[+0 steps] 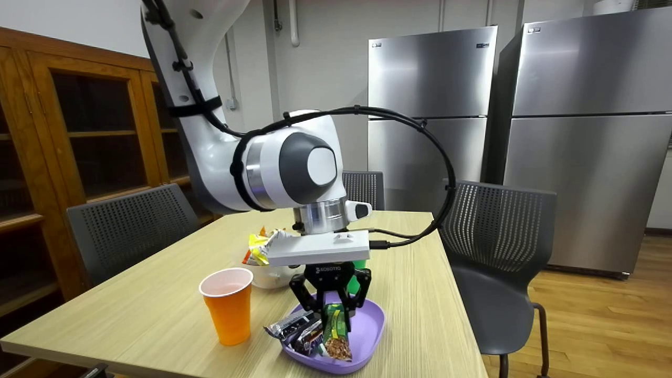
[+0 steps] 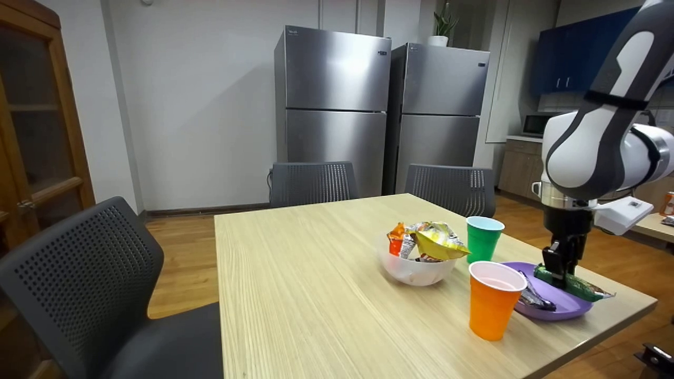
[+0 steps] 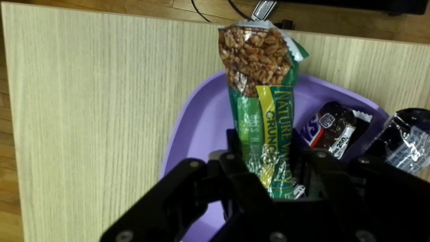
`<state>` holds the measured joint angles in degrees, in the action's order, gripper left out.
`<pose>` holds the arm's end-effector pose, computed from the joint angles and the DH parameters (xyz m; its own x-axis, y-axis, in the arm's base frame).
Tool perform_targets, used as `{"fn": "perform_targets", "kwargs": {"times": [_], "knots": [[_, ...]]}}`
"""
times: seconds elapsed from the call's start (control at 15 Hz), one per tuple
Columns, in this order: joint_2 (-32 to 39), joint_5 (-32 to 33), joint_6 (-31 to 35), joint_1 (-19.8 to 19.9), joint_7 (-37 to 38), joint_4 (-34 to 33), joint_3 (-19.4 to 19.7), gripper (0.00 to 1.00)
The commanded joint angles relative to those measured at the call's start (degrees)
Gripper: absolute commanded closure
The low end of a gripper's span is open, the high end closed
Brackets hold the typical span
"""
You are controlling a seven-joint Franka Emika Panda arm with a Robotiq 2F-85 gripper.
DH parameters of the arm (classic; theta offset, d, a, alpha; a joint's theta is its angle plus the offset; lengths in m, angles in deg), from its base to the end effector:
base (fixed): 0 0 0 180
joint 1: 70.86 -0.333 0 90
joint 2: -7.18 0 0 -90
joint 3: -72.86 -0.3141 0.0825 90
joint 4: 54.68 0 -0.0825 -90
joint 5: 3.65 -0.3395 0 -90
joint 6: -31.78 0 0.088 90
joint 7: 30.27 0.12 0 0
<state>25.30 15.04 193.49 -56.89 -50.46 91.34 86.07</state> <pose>0.3863 -0.1887 0.1803 0.9744 0.1901 -0.1200 0.2046 -0.9711 0.1232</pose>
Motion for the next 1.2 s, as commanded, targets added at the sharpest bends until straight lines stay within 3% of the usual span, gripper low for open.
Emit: {"fn": "perform_targets", "kwargs": {"times": [0.0, 0.47, 0.53, 0.67, 0.93, 1.13], "knots": [[2.15, -1.42, 1.13, 1.02, -0.77, -2.72, -0.59, 0.88], [3.9, -1.75, 2.24, 1.31, -0.93, -4.52, -0.73, 0.88], [3.72, -1.57, 2.36, 1.24, -0.98, -4.37, -0.66, 0.39], [2.93, -0.76, 2.98, 0.79, -0.78, -3.64, -0.08, 0.31], [0.41, 1.95, 3.86, -0.83, 0.28, -1.71, 2.14, 0.02], [-1.93, 5.08, 4.72, -1.94, 0.9, 0.22, 4.66, 0.0]]}}
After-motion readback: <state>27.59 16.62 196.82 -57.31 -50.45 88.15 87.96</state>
